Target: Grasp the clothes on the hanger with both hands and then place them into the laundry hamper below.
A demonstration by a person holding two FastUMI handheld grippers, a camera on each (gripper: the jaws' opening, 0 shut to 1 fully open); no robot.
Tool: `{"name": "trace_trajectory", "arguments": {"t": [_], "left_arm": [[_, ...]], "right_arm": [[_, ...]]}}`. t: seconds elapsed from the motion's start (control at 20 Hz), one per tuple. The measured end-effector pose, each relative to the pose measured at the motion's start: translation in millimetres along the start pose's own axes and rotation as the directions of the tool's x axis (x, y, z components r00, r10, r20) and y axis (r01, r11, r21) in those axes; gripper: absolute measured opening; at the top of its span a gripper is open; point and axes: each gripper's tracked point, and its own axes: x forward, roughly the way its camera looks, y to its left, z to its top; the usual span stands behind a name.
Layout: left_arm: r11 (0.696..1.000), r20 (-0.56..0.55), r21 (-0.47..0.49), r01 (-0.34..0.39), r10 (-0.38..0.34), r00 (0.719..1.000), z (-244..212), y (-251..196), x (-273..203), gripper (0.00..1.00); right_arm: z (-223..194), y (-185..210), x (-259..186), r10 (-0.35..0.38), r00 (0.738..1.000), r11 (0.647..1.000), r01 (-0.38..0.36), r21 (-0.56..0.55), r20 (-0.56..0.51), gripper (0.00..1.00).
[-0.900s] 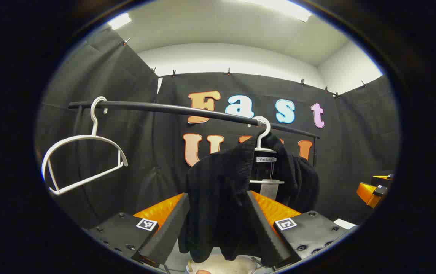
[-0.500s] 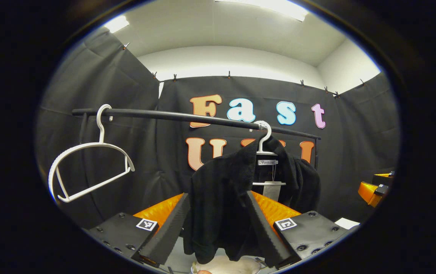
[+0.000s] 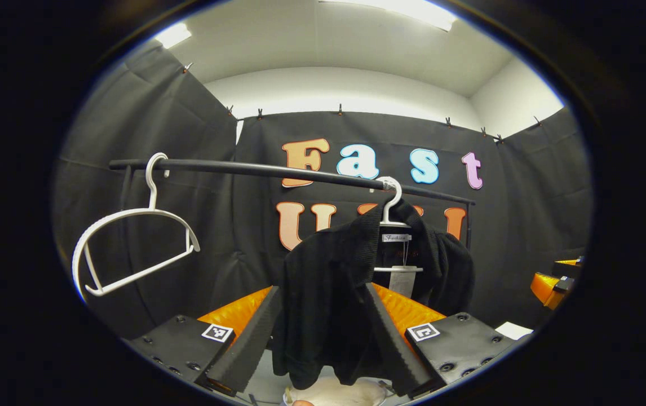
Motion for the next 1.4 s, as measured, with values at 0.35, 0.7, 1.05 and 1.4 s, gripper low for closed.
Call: {"name": "trace_trajectory", "arguments": {"t": [0.35,0.7,1.05,1.4], "left_arm": [[1.0,-0.014,0.011,-0.01,0.01,1.0,1,-1,0,0.93],[0.999,-0.021,0.018,-0.035,0.035,0.999,-2,2,-5,0.93],[0.997,-0.033,0.028,-0.066,0.067,0.997,-5,4,-7,0.93],[0.995,-0.051,0.025,-0.099,0.1,0.994,-7,7,-10,0.93]], "right_arm": [[-10,14,5,0.018,1.0,1.0,-0.018,-0.004,-0.017,0.94],[-21,34,10,0.048,0.998,0.999,-0.048,-0.004,-0.032,0.94],[-44,63,20,0.083,0.994,0.997,-0.083,0.005,-0.073,0.94],[-62,98,32,0.121,0.987,0.993,-0.12,0.02,-0.102,0.94]]}}
